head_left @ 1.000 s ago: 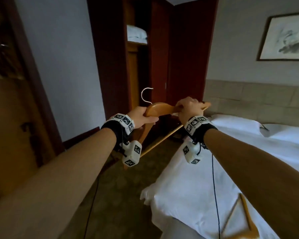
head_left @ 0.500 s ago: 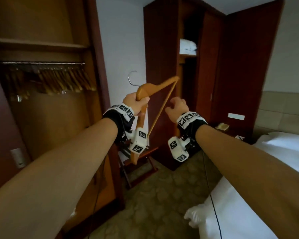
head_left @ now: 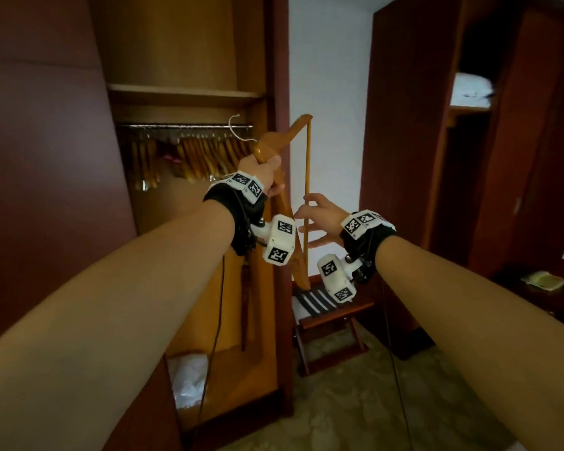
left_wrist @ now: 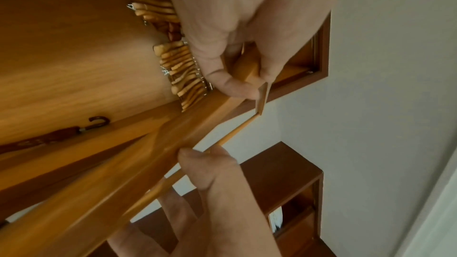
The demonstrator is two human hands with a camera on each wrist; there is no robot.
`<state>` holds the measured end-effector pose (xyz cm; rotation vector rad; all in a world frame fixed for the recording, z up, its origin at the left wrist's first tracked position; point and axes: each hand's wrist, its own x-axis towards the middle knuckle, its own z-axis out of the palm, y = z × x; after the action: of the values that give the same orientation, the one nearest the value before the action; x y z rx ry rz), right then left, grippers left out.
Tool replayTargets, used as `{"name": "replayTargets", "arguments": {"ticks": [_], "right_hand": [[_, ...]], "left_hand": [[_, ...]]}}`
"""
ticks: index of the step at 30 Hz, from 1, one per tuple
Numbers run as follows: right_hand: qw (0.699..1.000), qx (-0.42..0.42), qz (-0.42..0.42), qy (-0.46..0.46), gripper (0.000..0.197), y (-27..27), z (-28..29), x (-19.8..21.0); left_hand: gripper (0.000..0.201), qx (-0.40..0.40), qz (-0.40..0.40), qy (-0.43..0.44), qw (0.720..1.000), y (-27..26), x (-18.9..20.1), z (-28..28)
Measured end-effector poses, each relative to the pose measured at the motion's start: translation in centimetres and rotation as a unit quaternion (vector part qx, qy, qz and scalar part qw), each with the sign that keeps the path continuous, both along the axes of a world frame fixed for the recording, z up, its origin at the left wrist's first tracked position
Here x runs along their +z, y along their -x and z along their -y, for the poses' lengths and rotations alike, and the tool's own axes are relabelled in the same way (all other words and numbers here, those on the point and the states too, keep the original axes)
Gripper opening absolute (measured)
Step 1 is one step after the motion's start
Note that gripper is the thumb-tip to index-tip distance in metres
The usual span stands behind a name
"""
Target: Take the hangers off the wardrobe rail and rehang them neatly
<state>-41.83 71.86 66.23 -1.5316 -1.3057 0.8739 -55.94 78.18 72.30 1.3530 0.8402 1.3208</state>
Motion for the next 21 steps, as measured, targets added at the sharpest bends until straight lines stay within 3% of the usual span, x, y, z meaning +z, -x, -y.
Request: {"name": "replayTargets", "arguments": {"ticks": [3,7,10,12,16,21], "right_hand": [[0.999,0.041,0.023,-0.014,0.079,0.8,-4.6,0.6],[0.993,0.079,0.076,-0.042,0.090,1.5,-10.6,2.1],[0.974,0.104,0.190,-0.070,0.097,2.3,-14.2,2.6],[0.958,0.098,0.256,-0.082,0.099,2.6,-16.1,2.3],[0.954,0.082,0.256,-0.131,0.086,2.7,-19.3,1.8],[0.950,0.074,0.249,-0.171,0.068,2.6,-22.1,1.5]], "left_hand": [[0.026,0.033,0.016,0.002,0.999,1.1,0.4,-3.9],[0.017,0.080,0.061,0.018,0.995,2.6,1.5,-8.5],[0.037,0.106,0.090,0.035,0.990,3.8,2.0,-11.4],[0.040,0.109,0.108,0.046,0.987,4.5,2.2,-12.9],[0.017,0.112,0.103,0.049,0.987,5.3,1.7,-15.5],[0.016,0.123,0.069,0.026,0.990,5.5,0.8,-18.0]]}}
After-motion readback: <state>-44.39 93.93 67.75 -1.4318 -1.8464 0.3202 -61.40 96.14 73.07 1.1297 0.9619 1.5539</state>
